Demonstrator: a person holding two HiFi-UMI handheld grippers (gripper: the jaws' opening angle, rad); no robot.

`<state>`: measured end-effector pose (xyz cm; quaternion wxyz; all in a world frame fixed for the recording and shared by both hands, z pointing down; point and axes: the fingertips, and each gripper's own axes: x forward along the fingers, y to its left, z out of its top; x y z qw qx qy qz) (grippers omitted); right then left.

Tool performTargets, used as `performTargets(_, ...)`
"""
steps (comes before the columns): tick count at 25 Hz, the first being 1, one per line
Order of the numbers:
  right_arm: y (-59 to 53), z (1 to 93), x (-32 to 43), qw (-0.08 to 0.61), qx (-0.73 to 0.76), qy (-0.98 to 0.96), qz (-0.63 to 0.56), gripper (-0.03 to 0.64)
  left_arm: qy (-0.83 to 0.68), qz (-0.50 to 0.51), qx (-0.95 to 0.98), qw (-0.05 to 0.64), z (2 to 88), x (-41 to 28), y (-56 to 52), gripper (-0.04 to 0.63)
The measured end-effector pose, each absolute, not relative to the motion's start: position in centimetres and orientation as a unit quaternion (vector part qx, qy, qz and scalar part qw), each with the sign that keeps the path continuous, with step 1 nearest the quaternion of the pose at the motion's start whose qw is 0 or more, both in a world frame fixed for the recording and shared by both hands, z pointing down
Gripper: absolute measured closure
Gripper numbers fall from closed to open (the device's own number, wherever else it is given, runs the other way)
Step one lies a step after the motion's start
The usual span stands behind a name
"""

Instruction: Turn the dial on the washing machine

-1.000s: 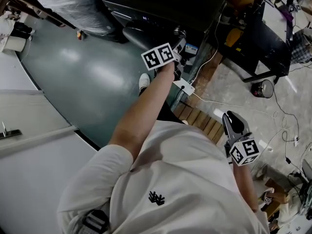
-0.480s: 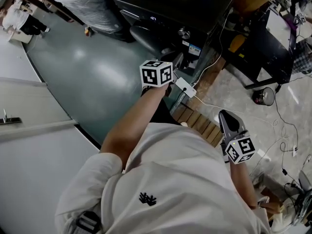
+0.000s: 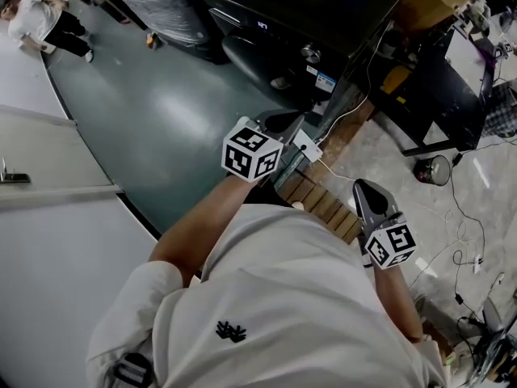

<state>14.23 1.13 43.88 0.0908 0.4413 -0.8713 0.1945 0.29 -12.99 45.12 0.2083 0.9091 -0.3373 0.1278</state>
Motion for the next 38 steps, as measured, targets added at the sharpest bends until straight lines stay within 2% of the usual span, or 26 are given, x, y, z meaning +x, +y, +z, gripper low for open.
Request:
performTargets(8,1.2,43.4,13.3,0.091,0.418,-0.884,0.189,0.615,-0.312,0.152,0.924,0.161,43.7,0.3,-8.4,0.540)
performTargets(38,1.5,43.6,10.1,0.105,0.377,-0.903,0.175,0.615,-0.301,0.178,0.925,0.151,44.7,-1.5,-4.3,0.540)
